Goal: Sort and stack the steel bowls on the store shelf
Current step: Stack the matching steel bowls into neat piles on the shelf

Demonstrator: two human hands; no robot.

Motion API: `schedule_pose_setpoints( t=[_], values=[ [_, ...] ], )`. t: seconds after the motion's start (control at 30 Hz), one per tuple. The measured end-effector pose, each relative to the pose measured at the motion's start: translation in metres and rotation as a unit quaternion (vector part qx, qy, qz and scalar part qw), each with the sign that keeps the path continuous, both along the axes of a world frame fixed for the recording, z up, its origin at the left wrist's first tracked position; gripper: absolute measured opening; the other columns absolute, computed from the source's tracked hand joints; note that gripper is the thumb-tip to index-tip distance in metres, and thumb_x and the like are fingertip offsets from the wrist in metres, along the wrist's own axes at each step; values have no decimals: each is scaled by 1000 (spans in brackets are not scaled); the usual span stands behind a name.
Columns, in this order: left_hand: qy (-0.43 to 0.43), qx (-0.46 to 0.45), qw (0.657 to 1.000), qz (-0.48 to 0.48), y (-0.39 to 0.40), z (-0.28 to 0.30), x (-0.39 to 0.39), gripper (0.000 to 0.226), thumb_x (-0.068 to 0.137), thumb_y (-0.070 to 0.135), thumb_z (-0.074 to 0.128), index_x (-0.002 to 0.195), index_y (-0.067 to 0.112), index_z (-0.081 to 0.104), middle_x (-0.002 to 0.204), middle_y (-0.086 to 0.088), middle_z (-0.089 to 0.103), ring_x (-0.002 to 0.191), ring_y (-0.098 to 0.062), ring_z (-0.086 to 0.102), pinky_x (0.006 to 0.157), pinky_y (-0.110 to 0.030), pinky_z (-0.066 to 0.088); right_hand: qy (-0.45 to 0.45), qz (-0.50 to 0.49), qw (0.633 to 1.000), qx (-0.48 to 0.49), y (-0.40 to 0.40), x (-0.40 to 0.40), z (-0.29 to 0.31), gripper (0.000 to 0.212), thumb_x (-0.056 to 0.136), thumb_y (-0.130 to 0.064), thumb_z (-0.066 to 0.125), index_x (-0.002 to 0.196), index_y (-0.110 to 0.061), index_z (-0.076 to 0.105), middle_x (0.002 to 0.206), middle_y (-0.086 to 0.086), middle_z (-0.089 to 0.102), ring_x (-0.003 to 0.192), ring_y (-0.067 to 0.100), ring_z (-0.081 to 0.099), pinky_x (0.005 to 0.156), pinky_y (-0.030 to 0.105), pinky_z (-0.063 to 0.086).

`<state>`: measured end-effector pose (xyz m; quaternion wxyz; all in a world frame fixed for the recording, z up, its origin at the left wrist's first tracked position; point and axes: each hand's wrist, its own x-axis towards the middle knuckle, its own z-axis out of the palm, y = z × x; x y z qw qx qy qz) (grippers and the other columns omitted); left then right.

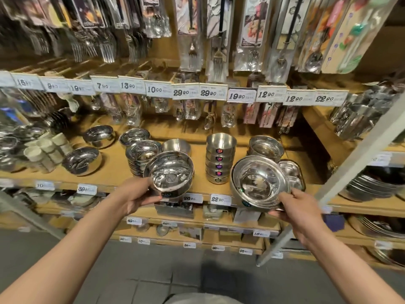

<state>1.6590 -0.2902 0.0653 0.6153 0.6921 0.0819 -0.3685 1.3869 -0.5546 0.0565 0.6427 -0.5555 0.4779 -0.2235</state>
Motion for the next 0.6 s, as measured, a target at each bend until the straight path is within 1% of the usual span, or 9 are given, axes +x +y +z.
schedule_pose_setpoints(
  t=[0.07, 0.1, 0.17, 0.27, 0.3, 0.4, 0.43, 0.53, 0.6],
  values=[
    [-4, -4, 1000, 7, 20, 4, 7, 10, 92, -9, 52, 86, -7, 60, 74, -22, 67, 57, -23, 72, 47, -24, 59, -3, 30, 1000, 3, 21, 18, 5, 26, 95, -4, 55, 115, -12, 70, 87, 4, 80, 83, 32, 77, 84, 48, 61],
    [-7, -3, 1000, 8, 33, 7, 12, 10, 92, -8, 52, 87, -8, 61, 77, -22, 68, 60, -23, 71, 48, -24, 59, -9, 41, 999, 6, 32, 29, 7, 27, 96, -5, 55, 117, -13, 69, 90, 4, 80, 85, 33, 77, 84, 48, 60],
    [-17, 3, 1000, 9, 62, 11, 22, 13, 93, -6, 54, 89, -8, 66, 75, -18, 71, 61, -19, 71, 50, -25, 60, -22, 57, 998, 10, 56, 53, 10, 29, 98, -6, 55, 124, -12, 67, 100, 6, 79, 86, 31, 77, 72, 37, 65],
    [-21, 5, 999, 25, 117, 16, 41, 14, 93, -6, 53, 91, -7, 67, 67, -14, 73, 61, -17, 72, 60, -28, 63, -34, 80, 996, 32, 95, 90, 12, 32, 99, -4, 55, 129, -7, 64, 113, 11, 75, 80, 26, 78, 62, 31, 65],
    [-21, 8, 999, 36, 137, 17, 48, 14, 93, -6, 53, 92, -6, 66, 67, -14, 74, 61, -17, 72, 60, -28, 63, -33, 88, 995, 40, 109, 103, 11, 29, 99, -3, 55, 126, -5, 65, 110, 12, 76, 76, 25, 77, 60, 30, 64],
    [-17, 16, 997, 72, 193, 12, 70, 15, 91, -8, 54, 100, -8, 66, 73, -15, 75, 62, -18, 74, 60, -29, 63, -19, 114, 992, 41, 150, 139, 7, 21, 96, -1, 57, 111, -3, 70, 90, 13, 79, 67, 28, 76, 52, 29, 62],
    [-17, 17, 996, 84, 208, 8, 77, 17, 91, -7, 55, 104, -8, 66, 76, -16, 76, 62, -18, 74, 60, -29, 63, -16, 124, 992, 36, 162, 148, 5, 19, 94, 0, 57, 106, -3, 71, 84, 13, 79, 63, 26, 75, 48, 28, 60],
    [-32, 25, 992, 122, 240, -2, 95, 20, 93, -2, 58, 109, -11, 67, 79, -19, 75, 57, -18, 72, 58, -29, 63, -13, 152, 988, 35, 195, 172, -1, 18, 95, 2, 55, 98, -4, 71, 80, 12, 79, 58, 16, 73, 45, 23, 54],
    [-42, 37, 988, 142, 250, -8, 103, 20, 94, -1, 58, 108, -13, 65, 78, -19, 74, 55, -18, 72, 52, -26, 61, 1, 171, 985, 36, 210, 181, -7, 17, 95, 2, 54, 100, -3, 70, 81, 10, 79, 60, 15, 74, 47, 25, 55]
  ],
)
